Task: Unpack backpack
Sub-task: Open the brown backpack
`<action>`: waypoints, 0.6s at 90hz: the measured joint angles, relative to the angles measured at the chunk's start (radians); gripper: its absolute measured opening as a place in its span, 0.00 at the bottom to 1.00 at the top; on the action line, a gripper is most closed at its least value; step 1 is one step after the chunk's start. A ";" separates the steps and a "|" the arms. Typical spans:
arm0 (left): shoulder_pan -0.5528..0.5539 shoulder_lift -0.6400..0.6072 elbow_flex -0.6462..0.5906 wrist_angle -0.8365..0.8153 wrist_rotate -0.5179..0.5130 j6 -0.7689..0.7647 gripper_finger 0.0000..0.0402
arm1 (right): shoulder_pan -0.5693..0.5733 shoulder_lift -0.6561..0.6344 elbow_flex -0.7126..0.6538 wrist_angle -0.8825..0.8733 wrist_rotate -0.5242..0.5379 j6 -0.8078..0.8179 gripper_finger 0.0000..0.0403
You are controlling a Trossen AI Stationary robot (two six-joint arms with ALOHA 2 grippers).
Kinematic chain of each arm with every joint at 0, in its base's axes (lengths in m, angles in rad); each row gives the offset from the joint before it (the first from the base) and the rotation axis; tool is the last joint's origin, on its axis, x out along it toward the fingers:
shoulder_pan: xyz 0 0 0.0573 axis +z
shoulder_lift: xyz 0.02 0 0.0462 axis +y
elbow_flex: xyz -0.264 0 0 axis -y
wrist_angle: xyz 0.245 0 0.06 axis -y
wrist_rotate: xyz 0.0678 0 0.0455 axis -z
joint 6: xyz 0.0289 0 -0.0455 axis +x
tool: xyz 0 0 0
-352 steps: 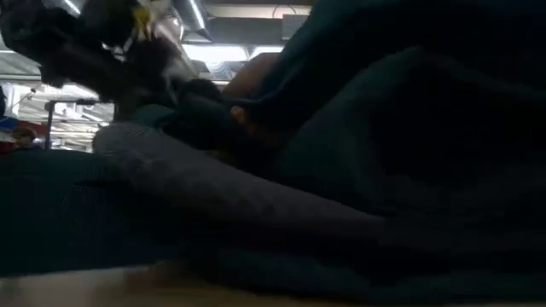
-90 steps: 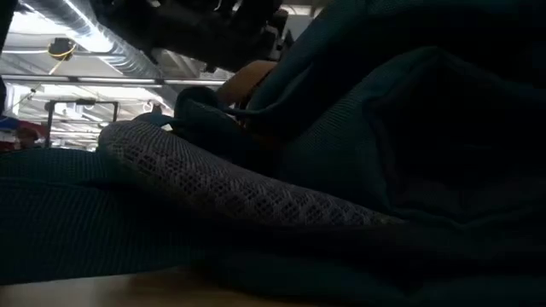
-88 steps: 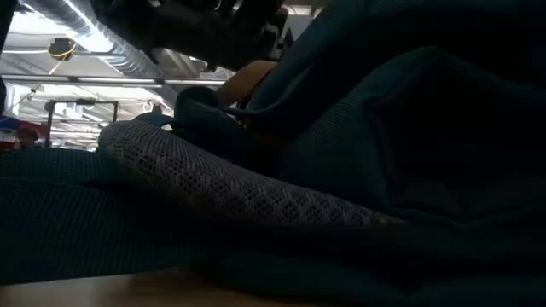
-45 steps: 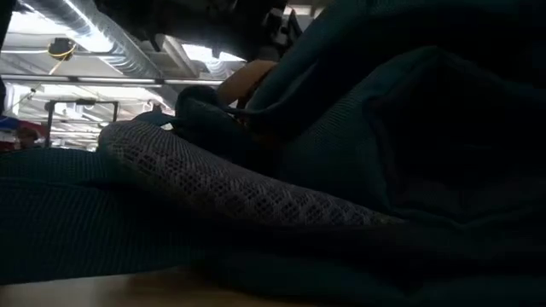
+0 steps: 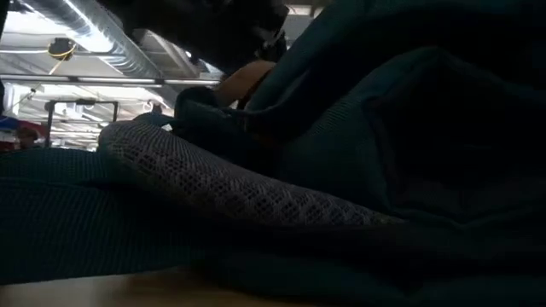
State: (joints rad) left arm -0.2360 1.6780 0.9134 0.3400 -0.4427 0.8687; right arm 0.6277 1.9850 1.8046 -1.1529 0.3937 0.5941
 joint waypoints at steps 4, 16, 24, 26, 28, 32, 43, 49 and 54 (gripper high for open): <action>-0.012 -0.023 0.000 -0.038 -0.001 -0.026 0.27 | 0.000 0.000 0.000 0.000 0.008 0.000 0.01; -0.061 -0.083 0.000 -0.101 -0.001 -0.095 0.42 | 0.000 0.000 0.000 0.000 0.055 -0.003 0.01; -0.100 -0.098 0.000 -0.101 0.021 -0.107 0.50 | -0.001 0.000 0.000 0.000 0.097 -0.010 0.01; -0.106 -0.099 -0.002 -0.091 0.026 -0.108 0.50 | -0.002 0.000 0.000 0.001 0.104 -0.014 0.01; -0.113 -0.099 -0.003 -0.081 0.032 -0.109 0.51 | -0.003 0.000 0.000 0.002 0.111 -0.017 0.01; -0.125 -0.099 -0.006 -0.060 0.042 -0.111 0.52 | -0.006 0.000 0.000 0.004 0.124 -0.024 0.01; -0.160 -0.100 -0.014 -0.004 0.070 -0.117 0.56 | -0.015 0.000 0.000 0.009 0.160 -0.044 0.01; -0.176 -0.101 -0.020 0.030 0.083 -0.121 0.58 | -0.019 0.000 0.000 0.013 0.179 -0.057 0.01; -0.173 -0.100 -0.030 0.074 0.097 -0.125 0.58 | -0.022 0.000 0.000 0.034 0.182 -0.079 0.01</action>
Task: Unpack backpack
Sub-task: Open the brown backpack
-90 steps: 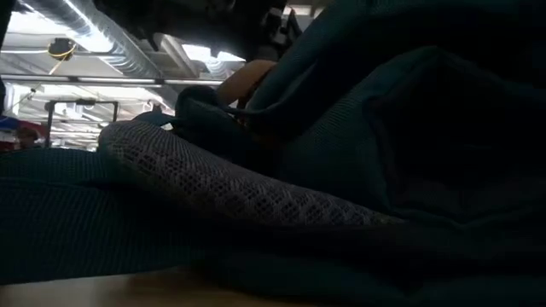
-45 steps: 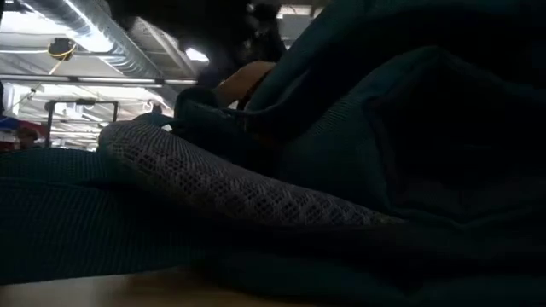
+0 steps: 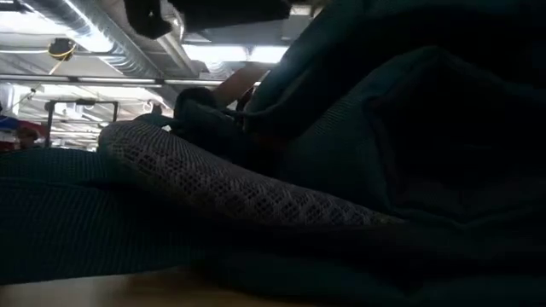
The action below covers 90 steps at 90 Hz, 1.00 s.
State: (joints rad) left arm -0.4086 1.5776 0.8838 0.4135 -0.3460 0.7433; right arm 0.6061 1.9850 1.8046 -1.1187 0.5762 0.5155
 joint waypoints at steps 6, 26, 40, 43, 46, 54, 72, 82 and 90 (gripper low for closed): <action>0.014 0.002 -0.008 0.044 0.052 -0.012 0.58 | -0.007 0.000 0.000 0.026 0.000 -0.034 0.01; 0.065 0.013 -0.010 0.057 0.139 -0.076 0.58 | -0.020 0.000 0.000 0.072 0.002 -0.113 0.01; 0.082 0.019 -0.010 0.055 0.210 -0.105 0.58 | -0.031 -0.005 0.000 0.073 0.027 -0.136 0.01; 0.082 0.020 -0.010 0.053 0.216 -0.105 0.58 | -0.032 -0.007 0.000 0.077 0.032 -0.139 0.01; 0.082 0.020 -0.010 0.054 0.218 -0.108 0.58 | -0.034 -0.010 0.001 0.081 0.034 -0.150 0.01; 0.083 0.026 -0.010 0.063 0.233 -0.108 0.58 | -0.037 -0.011 0.021 0.082 0.038 -0.163 0.01; 0.091 0.027 -0.010 0.110 0.289 -0.131 0.58 | -0.041 -0.012 0.058 0.107 0.044 -0.217 0.01; 0.099 0.027 -0.010 0.133 0.333 -0.150 0.58 | -0.044 -0.013 0.070 0.126 0.044 -0.244 0.01; 0.106 0.031 -0.010 0.142 0.352 -0.166 0.58 | -0.051 -0.013 0.073 0.131 0.044 -0.253 0.01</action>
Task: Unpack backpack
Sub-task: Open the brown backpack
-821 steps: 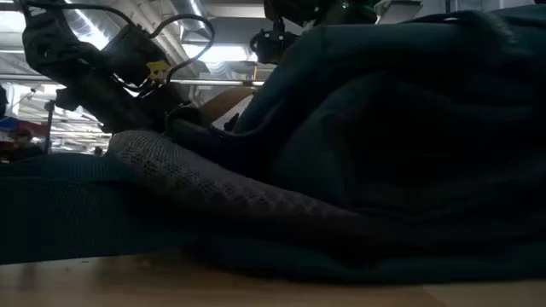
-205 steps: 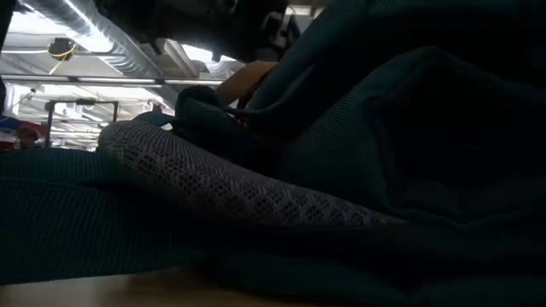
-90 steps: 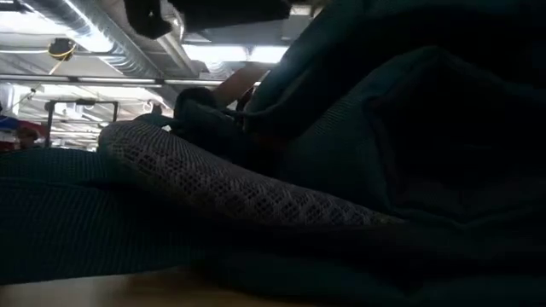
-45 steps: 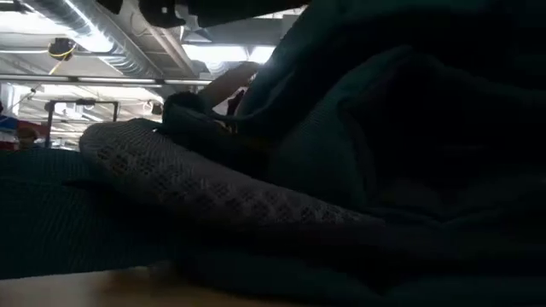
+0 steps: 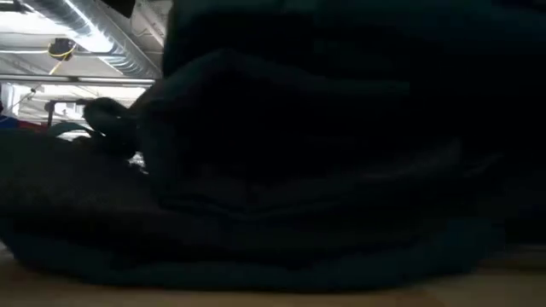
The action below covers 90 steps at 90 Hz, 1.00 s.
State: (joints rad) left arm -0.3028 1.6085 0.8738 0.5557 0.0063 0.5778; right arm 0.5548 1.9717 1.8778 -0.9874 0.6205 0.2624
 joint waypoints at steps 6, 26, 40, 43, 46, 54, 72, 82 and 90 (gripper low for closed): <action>0.009 0.002 0.000 -0.012 0.001 -0.010 0.56 | -0.001 0.000 0.000 0.000 -0.001 -0.001 0.01; 0.037 0.027 0.000 -0.024 0.003 -0.038 0.40 | -0.001 0.000 0.000 -0.006 -0.002 -0.001 0.01; 0.042 0.035 0.000 -0.023 0.014 -0.038 0.24 | -0.001 0.000 0.000 -0.010 -0.002 0.000 0.01; 0.042 0.035 0.000 -0.023 0.016 -0.036 0.20 | -0.001 0.000 0.000 -0.010 -0.002 0.000 0.01; 0.042 0.035 0.000 -0.023 0.018 -0.031 0.16 | -0.001 0.000 0.000 -0.010 -0.002 0.000 0.01; 0.042 0.035 0.000 -0.022 0.020 -0.019 0.06 | -0.001 0.000 0.000 -0.014 -0.002 0.000 0.01; 0.041 0.035 0.000 -0.022 0.019 -0.028 0.08 | -0.001 0.000 0.000 -0.023 -0.002 0.011 0.01; 0.042 0.035 0.000 -0.022 0.019 -0.040 0.11 | -0.002 0.000 0.000 -0.029 -0.002 0.019 0.01; 0.041 0.035 0.000 -0.022 0.020 -0.050 0.16 | -0.002 0.000 0.001 -0.030 -0.002 0.021 0.01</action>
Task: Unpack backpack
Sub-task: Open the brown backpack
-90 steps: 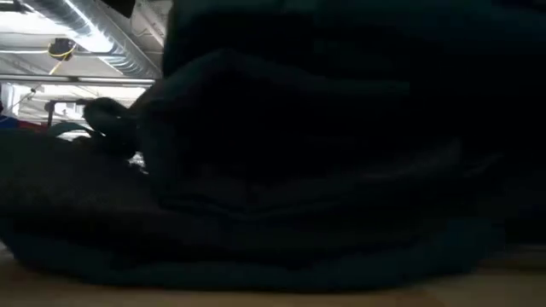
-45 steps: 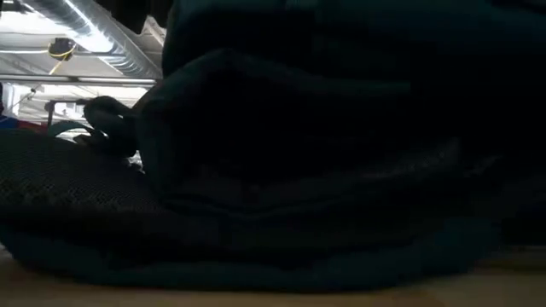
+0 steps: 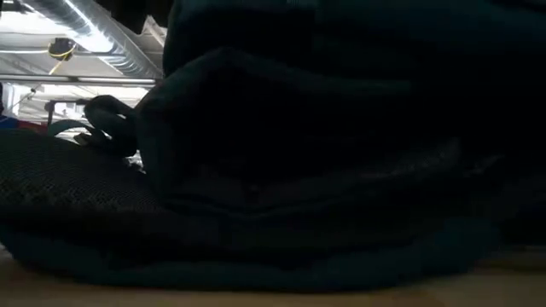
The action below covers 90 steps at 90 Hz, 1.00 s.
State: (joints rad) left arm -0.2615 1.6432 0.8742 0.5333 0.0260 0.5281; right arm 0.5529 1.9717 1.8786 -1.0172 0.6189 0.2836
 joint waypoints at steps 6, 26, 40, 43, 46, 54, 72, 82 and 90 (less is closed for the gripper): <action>0.000 0.000 0.000 0.002 0.009 -0.003 0.19 | 0.000 0.000 0.000 -0.001 0.000 0.000 0.01; 0.000 0.000 0.000 0.030 0.016 -0.016 0.26 | 0.000 0.000 0.000 -0.001 0.000 0.000 0.01; 0.000 0.000 0.000 0.046 0.019 -0.024 0.27 | 0.000 0.000 0.000 -0.002 0.000 0.007 0.01; 0.000 0.000 0.000 0.046 0.019 -0.024 0.26 | 0.000 0.000 0.000 -0.002 0.000 0.007 0.01; 0.000 0.000 0.000 0.046 0.019 -0.024 0.25 | 0.000 0.000 0.000 -0.002 -0.001 0.007 0.01; 0.000 0.000 0.000 0.046 0.019 -0.027 0.21 | 0.000 0.000 0.000 -0.002 0.000 0.007 0.01; 0.000 0.000 0.000 0.038 0.016 -0.015 0.11 | 0.001 0.000 0.000 -0.003 -0.006 0.007 0.01; 0.000 0.000 0.000 0.034 0.014 -0.007 0.06 | 0.002 0.000 0.000 -0.004 -0.011 0.007 0.01; 0.000 0.000 0.001 0.028 0.001 -0.004 0.05 | 0.003 0.000 0.000 -0.004 -0.018 0.008 0.01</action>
State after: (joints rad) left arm -0.2619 1.6432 0.8749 0.5609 0.0273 0.5240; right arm 0.5560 1.9717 1.8786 -1.0214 0.6013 0.2912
